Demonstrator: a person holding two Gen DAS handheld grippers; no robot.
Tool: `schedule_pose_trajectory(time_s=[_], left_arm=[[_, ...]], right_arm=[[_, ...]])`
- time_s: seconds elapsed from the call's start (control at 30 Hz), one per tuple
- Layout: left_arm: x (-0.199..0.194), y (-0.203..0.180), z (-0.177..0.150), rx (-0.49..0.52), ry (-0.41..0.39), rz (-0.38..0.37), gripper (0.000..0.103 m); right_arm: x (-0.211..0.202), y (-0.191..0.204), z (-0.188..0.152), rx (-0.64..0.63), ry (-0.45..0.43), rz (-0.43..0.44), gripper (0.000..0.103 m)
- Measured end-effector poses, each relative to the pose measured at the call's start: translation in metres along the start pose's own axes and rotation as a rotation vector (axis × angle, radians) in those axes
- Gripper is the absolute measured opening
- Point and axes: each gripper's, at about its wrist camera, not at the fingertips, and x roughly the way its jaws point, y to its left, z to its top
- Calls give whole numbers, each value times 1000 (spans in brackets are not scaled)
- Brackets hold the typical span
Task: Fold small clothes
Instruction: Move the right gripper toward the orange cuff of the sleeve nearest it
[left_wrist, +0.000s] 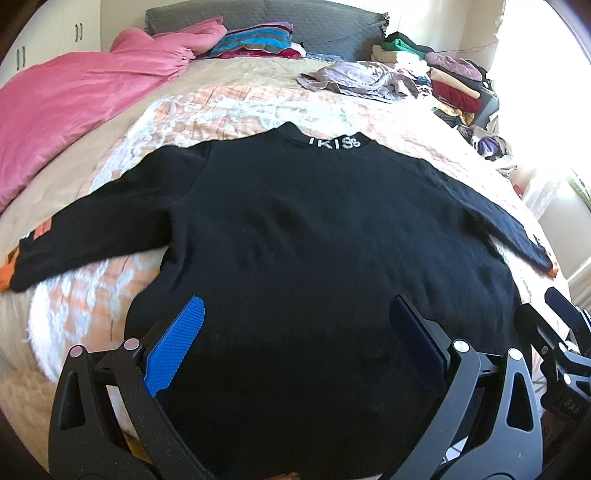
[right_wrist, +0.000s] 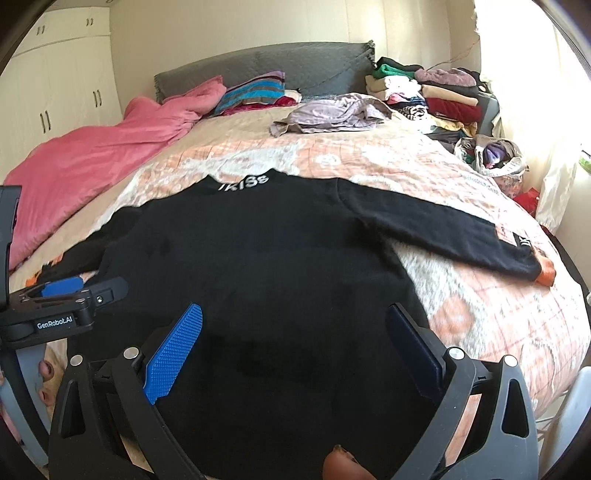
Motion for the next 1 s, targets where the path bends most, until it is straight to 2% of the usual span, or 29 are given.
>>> schedule_pose_trajectory(time_s=[0.2, 0.6, 0.83, 1.0], left_arm=[[8, -2, 23, -8, 5, -7, 94], [28, -14, 59, 9, 23, -40, 94], [40, -23, 81, 31, 28, -56, 94], [56, -33, 95, 56, 61, -82, 94]], right_arm=[[12, -14, 20, 40, -4, -28, 99], [30, -56, 55, 229, 13, 32, 99], [39, -87, 63, 286, 11, -56, 99], [48, -113, 65, 321, 18, -125, 99]])
